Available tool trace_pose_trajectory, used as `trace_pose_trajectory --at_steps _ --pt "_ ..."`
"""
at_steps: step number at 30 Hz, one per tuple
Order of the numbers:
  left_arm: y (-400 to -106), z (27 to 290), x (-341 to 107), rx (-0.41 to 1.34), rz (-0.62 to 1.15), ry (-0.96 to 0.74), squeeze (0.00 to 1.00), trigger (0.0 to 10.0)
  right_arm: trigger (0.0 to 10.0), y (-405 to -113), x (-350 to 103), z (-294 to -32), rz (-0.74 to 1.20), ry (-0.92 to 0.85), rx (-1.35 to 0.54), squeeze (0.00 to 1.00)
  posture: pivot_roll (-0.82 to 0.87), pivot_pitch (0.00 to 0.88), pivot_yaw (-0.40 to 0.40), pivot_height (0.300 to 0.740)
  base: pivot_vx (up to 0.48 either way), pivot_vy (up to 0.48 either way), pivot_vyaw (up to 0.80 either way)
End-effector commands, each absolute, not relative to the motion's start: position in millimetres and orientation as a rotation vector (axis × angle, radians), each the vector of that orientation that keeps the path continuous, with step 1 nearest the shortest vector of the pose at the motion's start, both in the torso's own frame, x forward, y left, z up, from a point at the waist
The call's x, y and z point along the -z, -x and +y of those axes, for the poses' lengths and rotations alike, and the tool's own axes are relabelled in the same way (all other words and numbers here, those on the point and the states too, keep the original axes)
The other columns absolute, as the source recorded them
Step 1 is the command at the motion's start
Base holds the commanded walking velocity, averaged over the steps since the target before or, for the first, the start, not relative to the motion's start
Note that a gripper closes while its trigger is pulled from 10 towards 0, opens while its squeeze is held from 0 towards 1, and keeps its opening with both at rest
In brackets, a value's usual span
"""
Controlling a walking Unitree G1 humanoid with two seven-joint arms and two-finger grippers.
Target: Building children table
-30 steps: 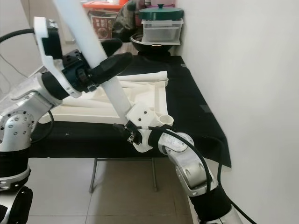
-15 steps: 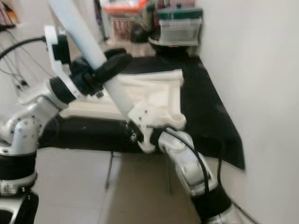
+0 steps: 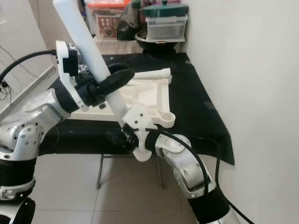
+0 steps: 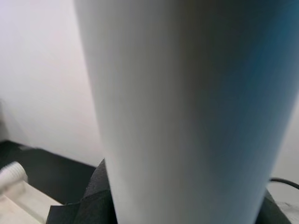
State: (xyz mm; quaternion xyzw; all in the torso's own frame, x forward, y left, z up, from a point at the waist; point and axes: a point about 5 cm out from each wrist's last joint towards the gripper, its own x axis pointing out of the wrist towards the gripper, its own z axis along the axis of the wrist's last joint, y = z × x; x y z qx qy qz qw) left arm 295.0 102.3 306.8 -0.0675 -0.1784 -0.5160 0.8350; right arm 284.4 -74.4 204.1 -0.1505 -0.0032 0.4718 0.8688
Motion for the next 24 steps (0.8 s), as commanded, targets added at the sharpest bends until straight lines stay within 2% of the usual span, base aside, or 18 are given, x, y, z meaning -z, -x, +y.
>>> trace_pose_trajectory --at_steps 1,2,4,5,8,12,24 --pt "-289.7 100.4 -304.4 1.152 -0.36 0.123 0.0 0.0 10.0 -280.8 -202.0 -70.6 0.012 0.292 -1.032 1.0 -0.07 0.019 0.006 0.74 0.0 0.0 0.0" --pt "-286.0 97.5 -302.1 1.204 -0.35 0.112 0.0 0.0 10.0 -280.0 -199.7 -68.4 0.04 0.285 -1.069 0.76 -0.07 0.021 0.005 0.74 0.0 0.0 0.0" --pt "-283.8 95.8 -301.0 1.234 -0.345 0.106 0.0 0.0 10.0 -279.3 -198.1 -66.9 0.06 0.281 -1.095 0.76 -0.07 0.021 0.005 0.74 0.0 0.0 0.0" --pt "-282.7 94.6 -300.9 1.25 -0.345 0.102 0.0 0.0 10.0 -278.5 -196.9 -64.9 0.077 0.272 -1.115 0.0 -0.07 0.021 0.005 0.74 0.0 0.0 0.0" --pt "-281.5 92.6 -302.8 1.272 -0.353 0.109 0.0 0.0 10.0 -277.4 -195.2 -58.8 0.095 0.253 -1.14 0.0 -0.06 0.027 -0.001 0.74 0.0 0.0 0.0" --pt "-275.9 83.8 -307.4 1.375 -0.36 0.121 0.0 0.0 10.0 -278.2 -179.4 -37.7 0.19 0.157 -1.179 0.0 -0.05 0.037 -0.004 0.74 0.0 0.0 0.0" --pt "-271.1 78.4 -316.0 1.437 -0.391 0.13 0.0 0.0 10.0 -285.0 -168.9 -29.4 0.235 0.049 -1.149 0.0 -0.05 0.033 -0.003 0.74 0.0 0.0 0.0"
